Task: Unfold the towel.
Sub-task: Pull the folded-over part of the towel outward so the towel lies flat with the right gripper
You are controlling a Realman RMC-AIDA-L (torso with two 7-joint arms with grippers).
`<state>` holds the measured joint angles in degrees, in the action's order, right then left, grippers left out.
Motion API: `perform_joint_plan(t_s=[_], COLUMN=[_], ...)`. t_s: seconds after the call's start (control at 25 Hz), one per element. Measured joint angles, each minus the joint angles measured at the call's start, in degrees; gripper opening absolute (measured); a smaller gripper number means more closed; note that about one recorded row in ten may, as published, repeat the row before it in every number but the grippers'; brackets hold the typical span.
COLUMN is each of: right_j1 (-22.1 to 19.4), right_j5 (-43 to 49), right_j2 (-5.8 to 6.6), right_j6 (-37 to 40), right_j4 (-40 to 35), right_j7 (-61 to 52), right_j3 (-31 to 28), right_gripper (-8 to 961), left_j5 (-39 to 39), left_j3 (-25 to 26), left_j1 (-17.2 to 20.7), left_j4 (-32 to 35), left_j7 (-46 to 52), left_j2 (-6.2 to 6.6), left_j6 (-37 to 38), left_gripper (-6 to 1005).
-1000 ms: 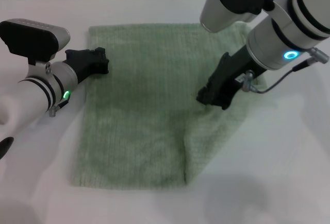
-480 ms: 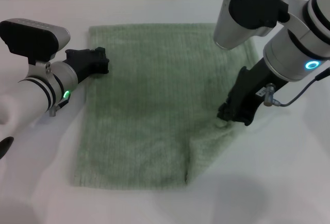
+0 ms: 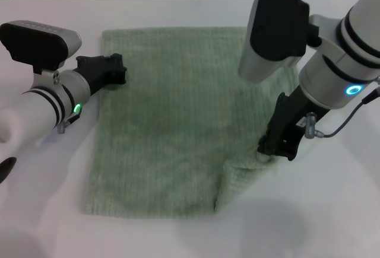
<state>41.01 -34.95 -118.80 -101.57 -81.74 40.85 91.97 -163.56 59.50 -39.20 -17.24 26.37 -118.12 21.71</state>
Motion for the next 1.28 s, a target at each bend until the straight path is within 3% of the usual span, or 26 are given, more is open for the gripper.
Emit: perform_joint_plan(t_s=[0.52, 0.72, 0.88, 1.04, 1.16, 1.28], right_j1=[2.4, 2.7, 3.0, 3.3, 2.7, 2.1], right_j5=[1.6, 0.6, -1.2, -6.2, -8.1, -6.5], right_j2=[0.05, 0.13, 0.33, 1.37, 1.86, 1.32], right_j6=[-0.1, -0.3, -0.7, -1.4, -1.5, -0.5], right_j4=[3.8, 3.5, 2.7, 0.7, -2.2, -3.3], right_j7=[-1.3, -0.9, -0.7, -0.6, 0.0, 1.5], right_j3=[3.3, 3.1, 2.9, 3.0, 1.1, -3.1], right_gripper=[66, 259, 277, 295, 304, 304], left_j5=[0.0, 0.0, 0.0, 0.0, 0.0, 0.0], left_j3=[0.0, 0.0, 0.0, 0.0, 0.1, 0.1], left_j1=[0.0, 0.0, 0.1, 0.1, 0.2, 0.2], left_j4=[-0.4, -0.4, -0.4, -0.4, -0.4, -0.4], left_j7=[0.0, 0.0, 0.0, 0.0, 0.0, 0.0], left_j2=[0.00, 0.00, 0.00, 0.00, 0.04, 0.04], left_j6=[-0.2, -0.3, -0.3, -0.4, -0.4, -0.4], left_gripper=[-1, -2, -2, -2, -2, -2])
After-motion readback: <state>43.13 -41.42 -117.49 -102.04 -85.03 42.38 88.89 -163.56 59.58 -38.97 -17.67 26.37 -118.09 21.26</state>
